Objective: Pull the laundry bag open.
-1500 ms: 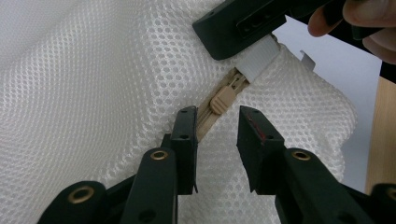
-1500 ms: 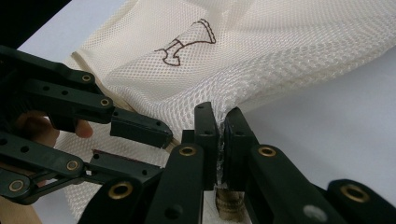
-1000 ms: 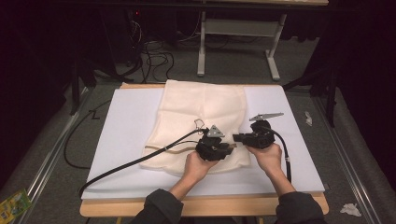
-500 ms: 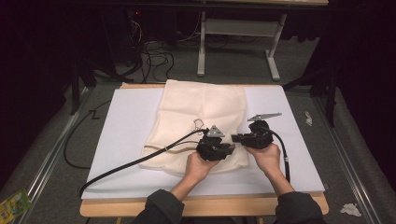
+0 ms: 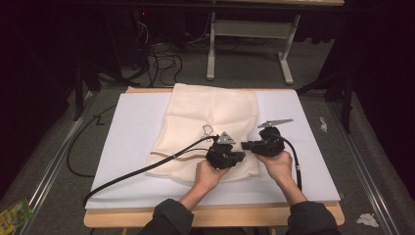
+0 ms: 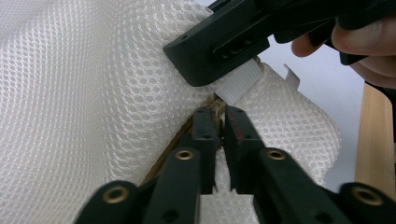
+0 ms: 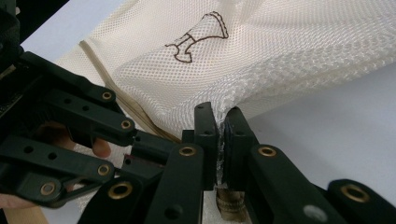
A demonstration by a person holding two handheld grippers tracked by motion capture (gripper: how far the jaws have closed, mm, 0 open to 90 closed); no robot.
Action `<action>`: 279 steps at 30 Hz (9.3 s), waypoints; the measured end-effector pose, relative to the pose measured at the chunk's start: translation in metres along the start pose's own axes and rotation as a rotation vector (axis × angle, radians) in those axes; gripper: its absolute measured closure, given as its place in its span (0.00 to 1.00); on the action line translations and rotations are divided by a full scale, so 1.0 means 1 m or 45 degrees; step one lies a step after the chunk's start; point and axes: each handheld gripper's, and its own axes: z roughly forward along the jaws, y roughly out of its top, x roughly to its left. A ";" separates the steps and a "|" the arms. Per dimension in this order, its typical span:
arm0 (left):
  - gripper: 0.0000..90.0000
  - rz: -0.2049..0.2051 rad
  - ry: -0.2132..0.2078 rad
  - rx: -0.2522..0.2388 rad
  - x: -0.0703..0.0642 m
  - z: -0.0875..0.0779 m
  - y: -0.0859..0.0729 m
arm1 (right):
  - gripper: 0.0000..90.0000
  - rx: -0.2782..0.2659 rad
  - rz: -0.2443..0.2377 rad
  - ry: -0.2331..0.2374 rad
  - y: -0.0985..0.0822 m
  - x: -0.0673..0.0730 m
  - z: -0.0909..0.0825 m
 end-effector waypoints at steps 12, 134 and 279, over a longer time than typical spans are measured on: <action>0.97 0.027 0.012 0.006 -0.001 -0.002 0.000 | 0.94 0.021 -0.062 -0.046 -0.001 0.005 0.000; 0.97 0.018 0.096 0.013 0.016 -0.048 -0.016 | 0.98 0.072 -0.113 -0.038 -0.009 0.002 0.002; 0.97 -0.087 0.236 -0.131 0.048 -0.128 -0.039 | 0.99 0.072 -0.104 -0.097 -0.012 -0.011 -0.006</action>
